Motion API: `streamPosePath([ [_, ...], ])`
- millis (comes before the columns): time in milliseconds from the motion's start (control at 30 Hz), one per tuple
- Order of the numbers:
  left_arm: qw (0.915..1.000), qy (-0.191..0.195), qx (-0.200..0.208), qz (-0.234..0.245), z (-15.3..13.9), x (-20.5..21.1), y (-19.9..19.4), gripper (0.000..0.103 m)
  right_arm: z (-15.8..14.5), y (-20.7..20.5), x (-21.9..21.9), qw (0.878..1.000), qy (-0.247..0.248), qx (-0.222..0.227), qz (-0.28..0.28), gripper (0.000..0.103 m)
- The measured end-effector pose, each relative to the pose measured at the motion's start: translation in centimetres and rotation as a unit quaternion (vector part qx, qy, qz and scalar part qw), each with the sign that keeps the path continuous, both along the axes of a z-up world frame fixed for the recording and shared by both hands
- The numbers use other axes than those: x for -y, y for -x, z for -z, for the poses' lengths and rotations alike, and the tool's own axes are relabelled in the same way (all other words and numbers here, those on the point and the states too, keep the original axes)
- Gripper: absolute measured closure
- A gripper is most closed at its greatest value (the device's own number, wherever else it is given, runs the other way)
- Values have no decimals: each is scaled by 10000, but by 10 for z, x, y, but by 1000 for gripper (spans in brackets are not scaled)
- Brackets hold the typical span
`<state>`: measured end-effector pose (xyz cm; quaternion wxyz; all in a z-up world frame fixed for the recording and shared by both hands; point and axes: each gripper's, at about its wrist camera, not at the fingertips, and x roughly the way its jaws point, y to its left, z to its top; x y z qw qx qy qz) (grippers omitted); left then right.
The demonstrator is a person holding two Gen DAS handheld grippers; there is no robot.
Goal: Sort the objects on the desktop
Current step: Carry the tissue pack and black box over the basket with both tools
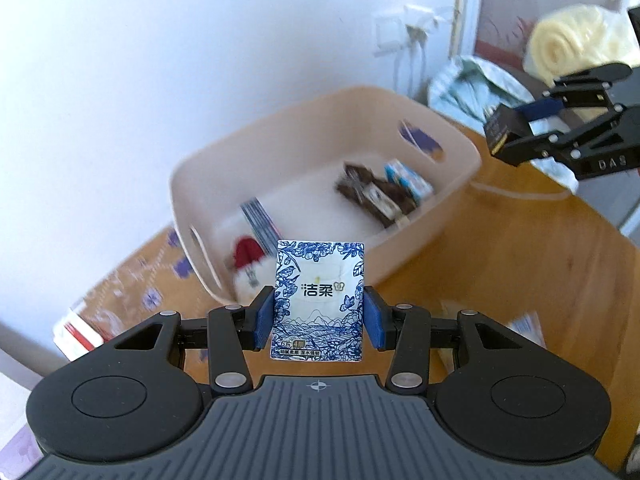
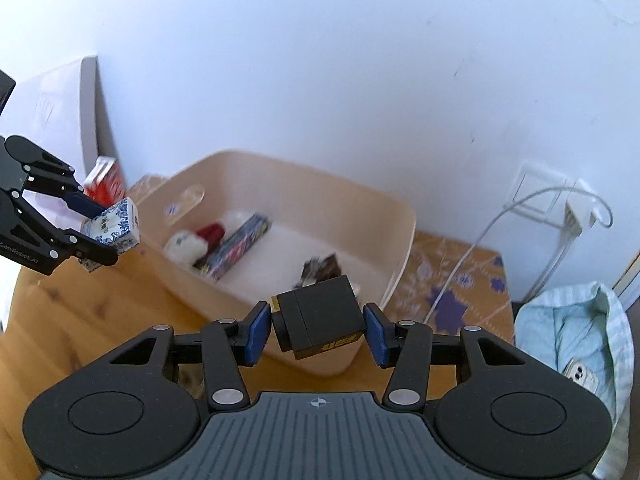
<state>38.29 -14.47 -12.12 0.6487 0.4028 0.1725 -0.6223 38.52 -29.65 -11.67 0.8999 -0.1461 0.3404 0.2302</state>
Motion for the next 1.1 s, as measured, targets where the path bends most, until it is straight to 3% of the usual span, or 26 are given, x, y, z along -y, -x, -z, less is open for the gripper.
streamPosePath([
  [267, 9995, 270, 15, -164, -20, 34, -8, 56, -9, -32, -9, 9998, -98, 143, 31, 56],
  [500, 9989, 310, 125, -330, -11, 62, -10, 56, -2, -60, -19, 9998, -131, 137, 104, 56],
  [900, 9964, -35, -112, -843, 24, 108, -25, 56, 33, -95, -41, 9996, -68, -180, 197, 56],
  [1100, 9944, -278, -42, -1023, 44, 123, -30, 56, 52, -106, -45, 9990, 32, -368, 241, 56],
])
